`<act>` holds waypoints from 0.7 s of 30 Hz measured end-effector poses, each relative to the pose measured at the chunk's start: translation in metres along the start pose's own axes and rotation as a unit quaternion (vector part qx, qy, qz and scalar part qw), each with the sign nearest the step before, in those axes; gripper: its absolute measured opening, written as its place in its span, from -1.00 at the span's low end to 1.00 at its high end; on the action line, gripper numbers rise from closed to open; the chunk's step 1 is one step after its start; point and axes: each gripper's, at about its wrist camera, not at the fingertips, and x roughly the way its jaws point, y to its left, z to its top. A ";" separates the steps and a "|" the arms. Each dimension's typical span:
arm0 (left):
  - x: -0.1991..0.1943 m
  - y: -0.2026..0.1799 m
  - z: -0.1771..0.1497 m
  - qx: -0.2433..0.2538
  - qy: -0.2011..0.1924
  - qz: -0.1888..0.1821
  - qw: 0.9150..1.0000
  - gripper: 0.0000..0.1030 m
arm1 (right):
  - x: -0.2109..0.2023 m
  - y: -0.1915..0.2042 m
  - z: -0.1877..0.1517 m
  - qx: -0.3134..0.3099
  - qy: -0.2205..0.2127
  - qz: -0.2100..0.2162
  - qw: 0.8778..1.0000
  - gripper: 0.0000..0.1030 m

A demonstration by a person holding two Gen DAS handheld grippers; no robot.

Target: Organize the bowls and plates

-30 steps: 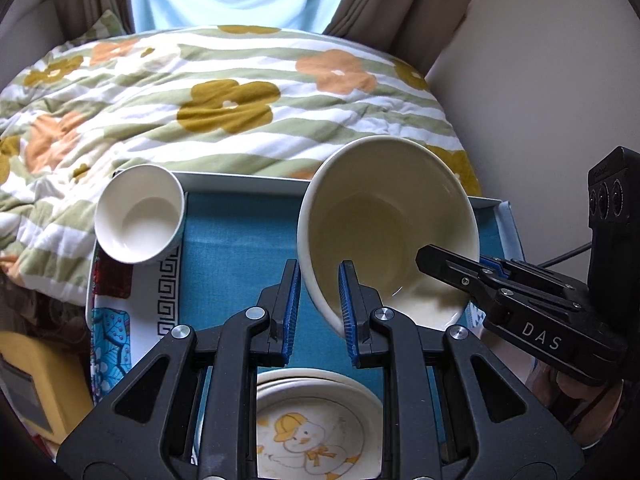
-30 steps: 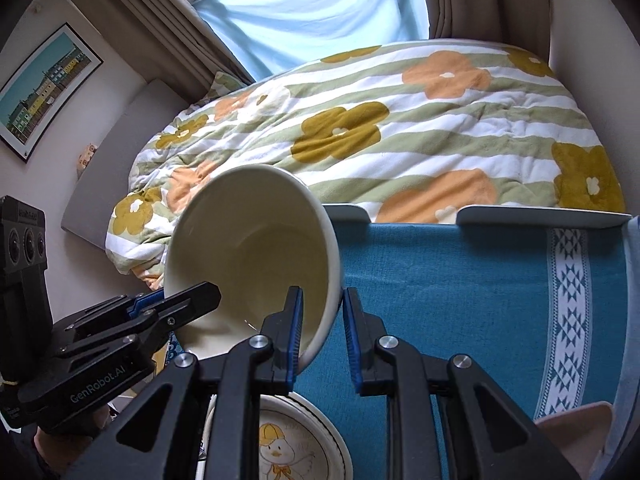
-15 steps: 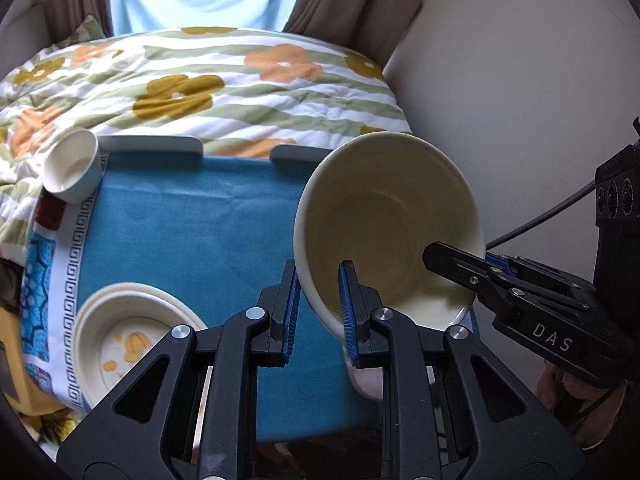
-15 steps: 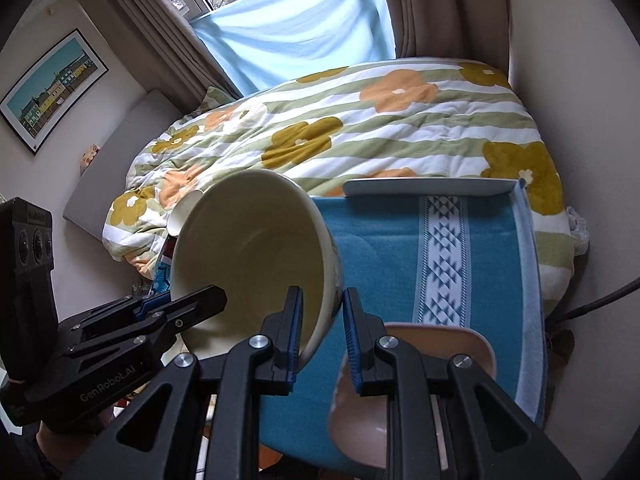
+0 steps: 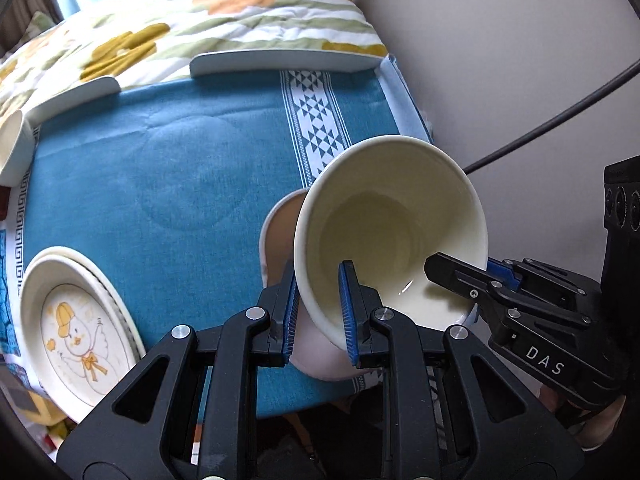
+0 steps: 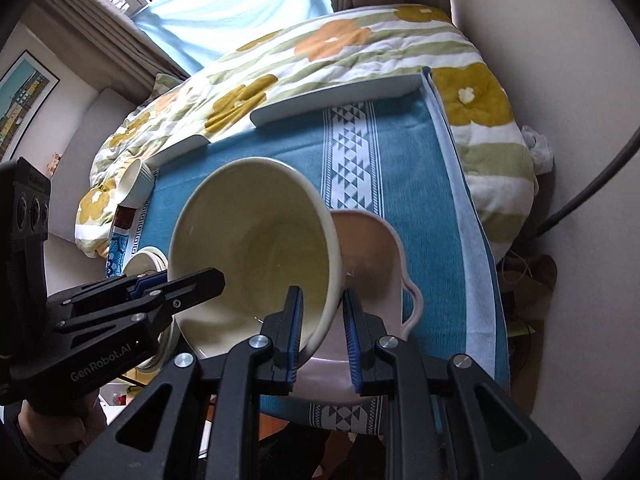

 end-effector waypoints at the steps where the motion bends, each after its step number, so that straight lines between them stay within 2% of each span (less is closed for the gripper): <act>1: 0.006 -0.001 0.000 0.007 0.008 0.002 1.000 -0.67 | 0.003 -0.003 -0.002 0.007 0.004 -0.001 1.000 -0.64; 6: 0.030 -0.006 0.002 0.039 0.041 0.015 0.998 -0.67 | 0.019 -0.013 -0.011 0.034 0.024 -0.008 0.999 -0.64; 11: 0.047 -0.002 0.002 0.050 0.058 0.025 0.997 -0.67 | 0.032 -0.020 -0.017 0.053 0.037 -0.005 0.998 -0.64; 21: 0.063 -0.008 0.001 0.085 0.066 0.056 0.993 -0.67 | 0.044 -0.021 -0.022 0.062 0.052 -0.016 0.997 -0.64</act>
